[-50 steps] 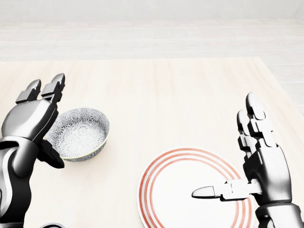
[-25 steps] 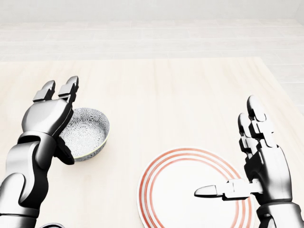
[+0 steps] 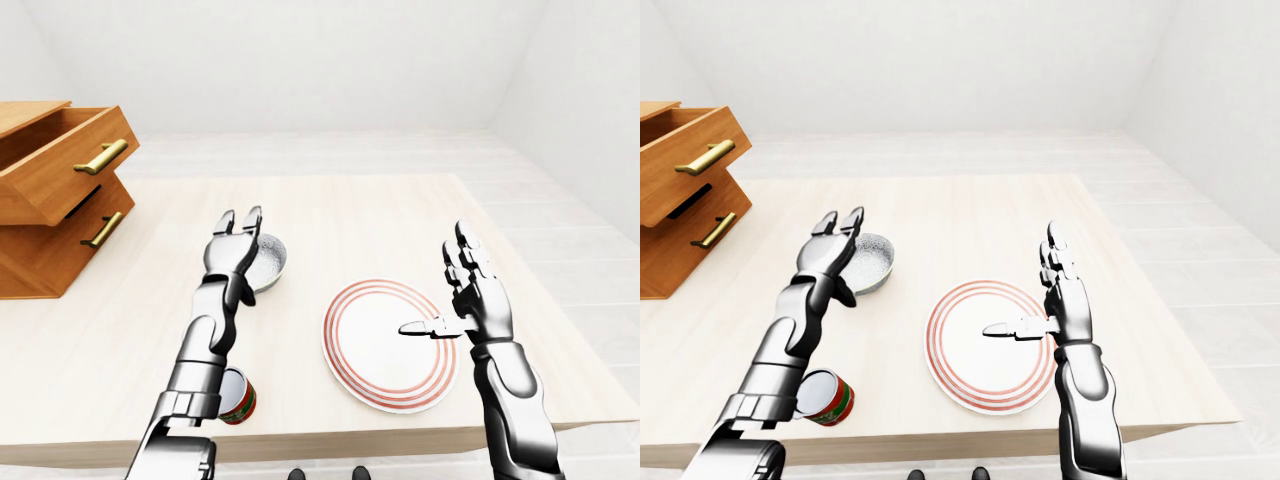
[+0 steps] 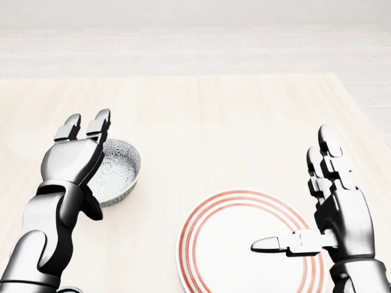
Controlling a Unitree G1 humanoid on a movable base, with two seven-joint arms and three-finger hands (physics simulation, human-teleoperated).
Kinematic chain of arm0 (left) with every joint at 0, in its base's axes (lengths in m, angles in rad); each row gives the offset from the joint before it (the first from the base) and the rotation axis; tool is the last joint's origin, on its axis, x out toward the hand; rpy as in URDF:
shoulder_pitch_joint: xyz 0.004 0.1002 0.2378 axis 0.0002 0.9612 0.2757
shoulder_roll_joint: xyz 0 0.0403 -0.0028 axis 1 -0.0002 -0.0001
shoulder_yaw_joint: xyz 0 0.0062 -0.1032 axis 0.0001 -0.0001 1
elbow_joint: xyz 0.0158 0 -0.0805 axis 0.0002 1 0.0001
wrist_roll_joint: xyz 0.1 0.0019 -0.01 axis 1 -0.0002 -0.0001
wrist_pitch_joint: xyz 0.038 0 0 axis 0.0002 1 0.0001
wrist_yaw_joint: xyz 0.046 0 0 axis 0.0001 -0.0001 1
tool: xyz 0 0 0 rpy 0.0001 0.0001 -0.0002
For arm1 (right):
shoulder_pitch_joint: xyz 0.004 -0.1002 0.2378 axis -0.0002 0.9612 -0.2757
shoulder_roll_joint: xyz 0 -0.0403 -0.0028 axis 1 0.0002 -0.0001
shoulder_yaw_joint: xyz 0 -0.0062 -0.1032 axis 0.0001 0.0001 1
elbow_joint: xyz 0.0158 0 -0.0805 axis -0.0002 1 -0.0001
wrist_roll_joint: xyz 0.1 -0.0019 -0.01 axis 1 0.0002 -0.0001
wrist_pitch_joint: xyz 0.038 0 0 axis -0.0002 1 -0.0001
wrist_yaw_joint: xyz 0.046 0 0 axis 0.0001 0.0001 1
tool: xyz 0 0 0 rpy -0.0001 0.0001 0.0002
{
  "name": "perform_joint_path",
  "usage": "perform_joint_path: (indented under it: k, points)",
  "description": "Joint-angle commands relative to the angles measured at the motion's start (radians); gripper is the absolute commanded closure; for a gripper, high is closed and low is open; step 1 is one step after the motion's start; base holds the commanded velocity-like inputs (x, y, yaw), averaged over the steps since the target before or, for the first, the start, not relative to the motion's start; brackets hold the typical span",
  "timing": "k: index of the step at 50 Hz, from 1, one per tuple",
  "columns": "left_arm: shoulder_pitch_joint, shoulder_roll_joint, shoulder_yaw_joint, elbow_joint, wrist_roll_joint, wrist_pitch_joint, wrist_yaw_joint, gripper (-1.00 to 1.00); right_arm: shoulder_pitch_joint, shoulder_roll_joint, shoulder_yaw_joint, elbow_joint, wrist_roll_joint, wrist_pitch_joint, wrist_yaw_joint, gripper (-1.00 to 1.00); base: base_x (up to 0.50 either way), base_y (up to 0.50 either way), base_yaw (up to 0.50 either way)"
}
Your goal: Put the bowl on the plate.
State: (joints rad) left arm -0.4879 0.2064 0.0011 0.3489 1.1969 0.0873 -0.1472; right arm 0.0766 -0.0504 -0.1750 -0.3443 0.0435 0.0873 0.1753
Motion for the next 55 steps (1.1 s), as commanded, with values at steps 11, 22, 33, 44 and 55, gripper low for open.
perform_joint_path:
  k: [11, 22, 33, 44, 55]
  points:
    - [0.07, -0.035, -0.021, -0.057, 0.027, 0.0, -0.014, -1.0, 0.005, 0.0, 0.001, 0.005, 0.004, 0.0, -0.001, -1.0, 0.0, 0.0, 0.0]
    - [0.069, -0.044, -0.029, -0.006, 0.037, 0.0, 0.027, -1.0, 0.003, -0.002, -0.006, 0.005, 0.007, 0.0, 0.0, -1.0, 0.0, 0.0, 0.0]
    - [0.064, -0.048, -0.032, 0.038, 0.04, 0.0, 0.052, -1.0, 0.001, -0.002, -0.004, 0.015, 0.005, 0.0, 0.0, -1.0, 0.0, 0.0, 0.0]
    - [0.053, -0.049, -0.04, 0.113, 0.031, 0.0, 0.107, -1.0, -0.001, -0.003, -0.003, 0.019, 0.004, 0.0, -0.002, -1.0, 0.0, 0.0, 0.0]
    - [0.036, -0.05, -0.045, 0.166, 0.027, 0.0, 0.144, -1.0, 0.004, -0.003, -0.008, 0.01, 0.005, 0.0, -0.001, -1.0, 0.0, 0.0, 0.0]
